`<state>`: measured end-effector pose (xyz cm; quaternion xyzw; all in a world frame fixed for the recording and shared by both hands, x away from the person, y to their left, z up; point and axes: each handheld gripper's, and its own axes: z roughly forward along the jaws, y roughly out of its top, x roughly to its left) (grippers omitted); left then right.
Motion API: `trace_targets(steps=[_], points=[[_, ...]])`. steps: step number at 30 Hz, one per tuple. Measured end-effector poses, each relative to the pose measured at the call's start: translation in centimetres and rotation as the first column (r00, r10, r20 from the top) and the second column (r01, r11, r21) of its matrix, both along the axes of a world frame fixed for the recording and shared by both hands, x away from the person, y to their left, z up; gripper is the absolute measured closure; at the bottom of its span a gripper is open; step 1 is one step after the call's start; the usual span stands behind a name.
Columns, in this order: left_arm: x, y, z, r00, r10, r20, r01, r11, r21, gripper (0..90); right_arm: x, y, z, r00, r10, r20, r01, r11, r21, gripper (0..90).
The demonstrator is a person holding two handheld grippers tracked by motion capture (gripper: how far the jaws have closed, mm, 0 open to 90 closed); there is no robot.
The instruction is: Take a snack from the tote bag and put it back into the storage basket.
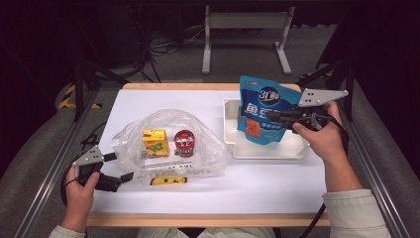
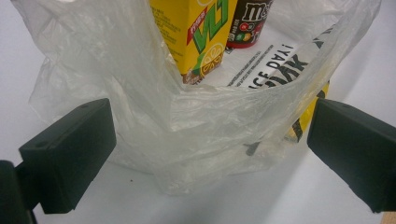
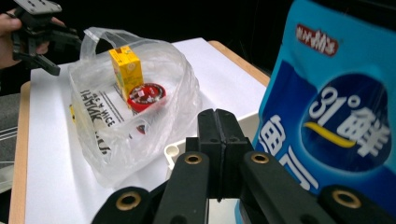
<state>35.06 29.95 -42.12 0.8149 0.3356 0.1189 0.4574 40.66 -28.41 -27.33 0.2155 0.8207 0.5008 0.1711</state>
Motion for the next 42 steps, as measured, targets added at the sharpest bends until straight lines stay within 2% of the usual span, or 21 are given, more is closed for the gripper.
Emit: trace_targets(steps=[10,17,21,24,30,36,42], points=[[0.0,0.1,0.0,1.0,-0.002,0.006,0.002,1.0,0.005,1.9,0.4,-0.6,-2.5,0.9985,-0.025,-0.049,0.023,0.999,-0.041,90.0],[0.0,0.1,0.0,1.0,-0.002,0.005,0.001,1.0,0.004,1.9,1.1,-1.2,-5.0,0.9942,-0.06,-0.089,0.053,0.996,-0.075,90.0],[0.0,0.1,0.0,1.0,-0.002,0.005,0.002,1.0,0.004,1.9,1.4,-1.4,-5.8,0.9924,-0.072,-0.099,0.064,0.994,-0.087,90.0],[0.0,0.1,0.0,1.0,-0.001,0.005,0.001,1.0,0.004,1.9,1.7,-1.5,-6.7,0.9893,-0.099,-0.107,0.085,0.988,-0.128,90.0],[0.0,0.1,0.0,1.0,0.0,0.004,0.0,1.0,0.004,1.9,2.1,-1.7,-8.0,0.9846,-0.119,-0.128,0.098,0.982,-0.158,90.0],[0.0,0.1,0.0,1.0,-0.001,0.005,0.001,1.0,0.004,1.9,2.4,-1.6,-8.9,0.9834,-0.134,-0.123,0.108,0.975,-0.194,90.0],[-0.1,0.1,0.0,1.0,0.002,0.004,-0.002,1.0,0.001,1.9,2.7,-1.7,-9.5,0.978,-0.176,-0.112,0.145,0.959,-0.243,90.0]])
